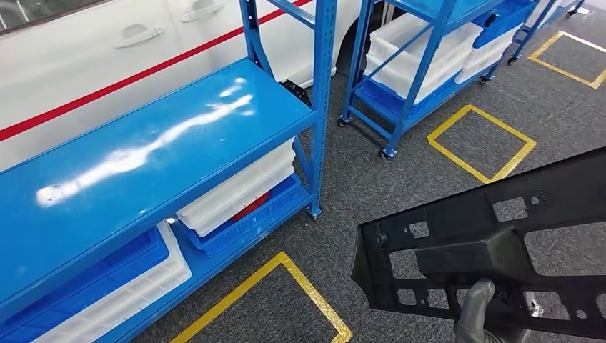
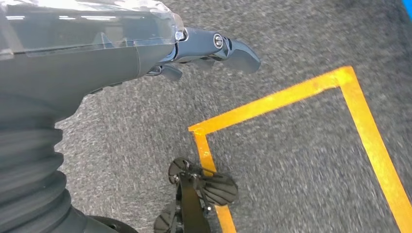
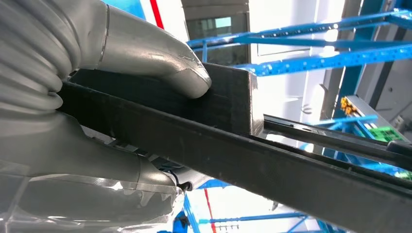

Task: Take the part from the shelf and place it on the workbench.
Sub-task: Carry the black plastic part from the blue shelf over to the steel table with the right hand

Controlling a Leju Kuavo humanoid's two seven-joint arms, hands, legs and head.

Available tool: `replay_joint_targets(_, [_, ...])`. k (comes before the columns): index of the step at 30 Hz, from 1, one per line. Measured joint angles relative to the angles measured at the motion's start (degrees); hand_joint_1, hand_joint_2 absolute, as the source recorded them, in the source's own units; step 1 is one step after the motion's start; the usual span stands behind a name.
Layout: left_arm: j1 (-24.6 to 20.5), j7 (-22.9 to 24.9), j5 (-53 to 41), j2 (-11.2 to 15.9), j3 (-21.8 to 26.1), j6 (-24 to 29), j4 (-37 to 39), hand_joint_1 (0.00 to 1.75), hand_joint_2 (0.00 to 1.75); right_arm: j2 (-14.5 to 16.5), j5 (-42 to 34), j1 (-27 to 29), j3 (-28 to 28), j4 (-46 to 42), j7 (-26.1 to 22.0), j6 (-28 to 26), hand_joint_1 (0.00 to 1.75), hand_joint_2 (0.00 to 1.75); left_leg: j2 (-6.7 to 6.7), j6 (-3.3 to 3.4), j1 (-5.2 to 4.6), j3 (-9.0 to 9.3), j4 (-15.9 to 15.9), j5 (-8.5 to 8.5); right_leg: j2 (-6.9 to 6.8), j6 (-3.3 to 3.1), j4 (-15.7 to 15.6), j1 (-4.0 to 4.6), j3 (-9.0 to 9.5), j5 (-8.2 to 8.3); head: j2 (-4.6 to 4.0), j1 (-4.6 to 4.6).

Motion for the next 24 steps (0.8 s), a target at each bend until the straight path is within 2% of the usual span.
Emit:
replay_joint_targets(1, [0.00, 0.01, 0.00, 0.08, 0.00, 0.00, 0.00, 0.00, 1.75, -0.07, 0.04, -0.22, 0.19, 0.30, -0.01, 0.01, 1.75, 1.75, 0.48, -0.50, -0.02, 0.05, 0.35, -0.34, -1.17, -0.25, -3.07, 0.02, 1.63, 0.94, 0.00, 0.00])
replay_joint_targets(2, [-0.02, 0.01, 0.00, 0.17, 0.00, 0.00, 0.00, 0.00, 1.75, -0.13, 0.05, -0.39, 0.36, 0.57, -0.01, 0.01, 1.75, 1.75, 0.91, -0.97, -0.11, 0.12, 0.63, -0.62, -1.92, -0.72, -4.73, 0.14, 2.44, 1.22, 0.00, -0.05])
replay_joint_targets(3, [-0.07, 0.01, 0.00, 0.27, 0.00, 0.01, 0.00, 0.00, 1.75, -0.18, 0.06, -0.54, 0.48, 0.84, -0.02, 0.01, 1.75, 1.75, 1.35, -1.39, -0.21, 0.22, 0.75, -0.82, -2.14, -1.35, -5.00, 0.38, 2.42, 1.00, -0.01, -0.10])
replay_joint_targets(5, [-0.26, 0.02, 0.00, 0.28, 0.00, 0.01, 0.00, 0.00, 1.75, -0.25, 0.08, -0.62, 0.62, 1.24, -0.02, 0.00, 1.75, 1.75, 2.26, -2.12, -0.06, 0.51, 0.74, -1.06, -0.85, -2.44, -5.06, 0.53, 2.07, 1.24, -0.01, -0.20])
replay_joint_targets(6, [-0.33, 0.02, 0.00, 0.26, -0.01, 0.01, 0.00, 0.00, 1.75, -0.27, 0.08, -0.65, 0.69, 1.37, -0.03, 0.01, 1.75, 1.75, 1.82, -2.41, 0.13, 0.51, 1.13, -1.57, -0.23, -2.91, -5.17, 0.51, 1.96, 1.42, -0.01, -0.22])
replay_joint_targets(8, [-0.26, 0.02, 0.00, 0.23, -0.01, 0.01, 0.00, 0.00, 1.75, -0.28, 0.09, -0.82, 0.89, 1.61, -0.04, 0.02, 1.75, 1.75, -1.00, -2.71, 0.45, -1.11, 5.14, -4.51, 1.15, -3.74, -5.44, 0.39, 1.73, 1.87, 0.00, -0.31])
replay_joint_targets(9, [-0.18, 0.02, 0.00, 0.23, -0.02, 0.01, 0.00, 0.00, 1.75, -0.28, 0.09, -0.92, 1.01, 1.75, -0.04, 0.02, 1.75, 1.75, -2.68, -2.69, 0.49, -2.82, 8.96, -6.68, 1.82, -3.99, -5.44, 0.53, 1.55, 1.99, 0.00, -0.33])
replay_joint_targets(10, [-0.08, 0.02, 0.01, 0.23, -0.02, 0.01, 0.00, 0.00, 1.75, -0.28, 0.09, -1.02, 1.12, 1.91, -0.04, 0.02, 1.75, 1.75, -3.68, -2.63, 0.50, -4.85, 13.23, -8.63, 2.60, -4.17, -5.40, 0.70, 1.36, 2.07, 0.00, -0.35])
replay_joint_targets(11, [-0.02, 0.04, 0.01, 0.23, -0.02, 0.01, 0.00, 0.00, 1.75, -0.28, 0.10, -1.05, 1.21, 2.10, -0.04, 0.01, 1.75, 1.75, -4.11, -2.54, 0.48, -6.54, 16.61, -9.71, 3.44, -4.28, -5.33, 0.90, 1.24, 2.13, 0.00, -0.35])
replay_joint_targets(12, [0.05, 0.08, 0.03, 0.23, -0.02, 0.00, 0.00, 0.00, 1.75, -0.29, 0.13, -1.06, 1.30, 2.28, -0.04, -0.07, 1.75, 1.75, -4.27, -2.38, 0.46, -7.43, 18.15, -9.61, 4.32, -4.33, -5.26, 1.09, 1.17, 2.17, 0.00, -0.34])
replay_joint_targets(13, [0.09, 0.18, 0.07, 0.23, -0.02, -0.02, 0.00, 0.00, 1.75, -0.33, 0.15, -1.08, 1.42, 2.50, -0.04, -0.19, 1.75, 1.75, -4.40, -2.15, 0.44, -7.21, 17.25, -8.26, 5.23, -4.35, -5.16, 1.23, 1.17, 2.18, 0.00, -0.34])
replay_joint_targets(14, [0.12, 0.33, 0.14, 0.23, -0.02, -0.07, 0.00, 0.00, 1.75, -0.39, 0.18, -1.17, 1.60, 2.79, -0.04, -0.36, 1.75, 1.75, -4.93, -1.84, 0.42, -5.92, 14.02, -5.95, 6.13, -4.34, -5.05, 1.33, 1.22, 2.19, 0.00, -0.34])
replay_joint_targets(16, [0.21, 0.79, 0.27, 0.27, -0.02, -0.28, 0.05, 0.00, 1.75, -0.57, 0.39, -1.77, 2.06, 3.73, -0.03, -0.84, 1.75, 1.75, -7.83, -1.25, 0.40, -2.85, 6.11, -2.03, 7.67, -4.12, -4.78, 1.38, 1.11, 2.26, 0.00, -0.30])
replay_joint_targets(17, [0.22, 1.07, 0.26, 0.28, -0.03, -0.41, 0.08, 0.00, 1.75, -0.69, 0.66, -2.26, 2.38, 4.37, -0.02, -1.14, 1.75, 1.75, -9.08, -1.12, 0.35, -1.96, 3.56, -1.11, 8.36, -3.83, -4.69, 1.33, 0.89, 2.38, 0.00, -0.30])
replay_joint_targets(18, [0.16, 1.37, 0.18, 0.27, -0.06, -0.51, 0.11, 0.00, 1.75, -0.80, 1.01, -2.75, 2.74, 5.01, -0.01, -1.54, 1.75, 1.75, -9.83, -1.02, 0.23, -1.71, 2.50, -0.97, 9.00, -3.45, -4.66, 1.20, 0.63, 2.52, 0.00, -0.28])
replay_joint_targets(20, [-0.04, 1.79, -0.19, 0.18, -0.25, -0.66, 0.13, 0.00, 1.75, -1.04, 1.71, -3.41, 3.47, 6.09, 0.00, -2.69, 1.75, 1.75, -8.90, -0.72, 0.03, -1.67, 2.11, -0.74, 10.42, -2.47, -4.88, 0.98, 0.25, 2.99, 0.00, -0.29])
replay_joint_targets(21, [-0.04, 1.80, -0.53, 0.11, -0.50, -0.86, 0.13, 0.00, 1.75, -1.17, 1.95, -3.51, 3.73, 6.45, -0.01, -3.63, 1.75, 1.75, -8.14, -0.37, 0.05, -1.51, 1.82, -0.44, 10.14, -2.15, -4.71, 0.97, 0.06, 2.93, -0.01, -0.27])
replay_joint_targets(22, [0.14, 1.62, -0.94, 0.08, -0.84, -1.21, 0.14, 0.00, 1.75, -1.34, 2.12, -3.58, 3.89, 6.71, -0.02, -4.65, 1.75, 1.75, -7.29, 0.03, 0.12, -1.36, 1.46, -0.11, 8.93, -1.94, -3.76, 1.07, -0.45, 2.25, -0.01, -0.19])
replay_joint_targets(24, [0.80, 1.06, -1.74, 0.09, -1.55, -2.04, 0.21, 0.00, 1.75, -1.75, 2.52, -3.50, 3.99, 6.98, -0.03, -6.42, 1.75, 1.75, -5.49, 0.59, 0.09, -1.25, 0.99, 0.32, 5.00, -1.81, 1.55, 1.27, -2.93, -1.08, -0.01, -0.04])
